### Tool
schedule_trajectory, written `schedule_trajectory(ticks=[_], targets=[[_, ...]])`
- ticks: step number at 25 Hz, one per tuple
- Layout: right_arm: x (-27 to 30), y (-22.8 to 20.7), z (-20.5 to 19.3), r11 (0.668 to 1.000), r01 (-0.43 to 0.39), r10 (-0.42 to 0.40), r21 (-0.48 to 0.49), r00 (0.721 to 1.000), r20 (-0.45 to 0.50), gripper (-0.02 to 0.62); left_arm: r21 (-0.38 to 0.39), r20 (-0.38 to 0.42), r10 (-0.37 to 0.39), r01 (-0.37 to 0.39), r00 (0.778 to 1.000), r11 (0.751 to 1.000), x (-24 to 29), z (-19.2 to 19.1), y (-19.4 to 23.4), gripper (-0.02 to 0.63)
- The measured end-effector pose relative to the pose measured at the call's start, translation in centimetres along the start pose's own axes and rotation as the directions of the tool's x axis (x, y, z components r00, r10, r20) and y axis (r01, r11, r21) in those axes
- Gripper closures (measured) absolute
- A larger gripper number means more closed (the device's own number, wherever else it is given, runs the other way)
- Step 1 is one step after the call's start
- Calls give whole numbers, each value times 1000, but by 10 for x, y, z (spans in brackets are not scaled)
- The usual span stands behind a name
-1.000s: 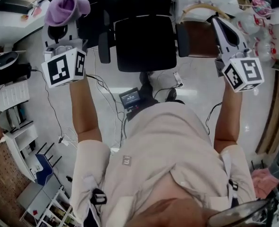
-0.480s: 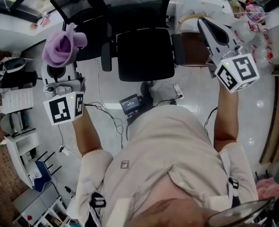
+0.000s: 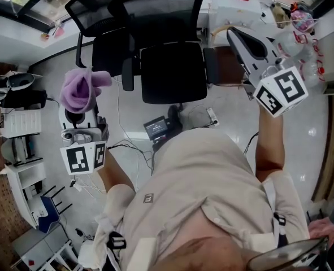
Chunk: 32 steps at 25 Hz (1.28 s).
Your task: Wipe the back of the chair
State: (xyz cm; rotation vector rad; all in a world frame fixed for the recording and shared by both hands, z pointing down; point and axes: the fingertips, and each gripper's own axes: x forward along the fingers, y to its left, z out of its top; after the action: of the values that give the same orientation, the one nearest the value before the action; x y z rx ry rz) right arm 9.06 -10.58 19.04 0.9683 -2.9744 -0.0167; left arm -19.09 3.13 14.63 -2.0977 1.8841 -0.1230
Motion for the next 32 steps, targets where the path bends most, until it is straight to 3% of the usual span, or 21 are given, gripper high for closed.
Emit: schedule_trajectory(ticks=[11, 32], targets=[[-8, 36, -3, 997, -78, 78, -15, 997, -22, 601, -33, -6, 4, -4, 1000, 999, -15, -4, -5, 537], [-2, 36, -19, 996, -87, 87, 6, 994, -66, 603, -70, -26, -4, 2, 1000, 998, -10, -27, -4, 537]])
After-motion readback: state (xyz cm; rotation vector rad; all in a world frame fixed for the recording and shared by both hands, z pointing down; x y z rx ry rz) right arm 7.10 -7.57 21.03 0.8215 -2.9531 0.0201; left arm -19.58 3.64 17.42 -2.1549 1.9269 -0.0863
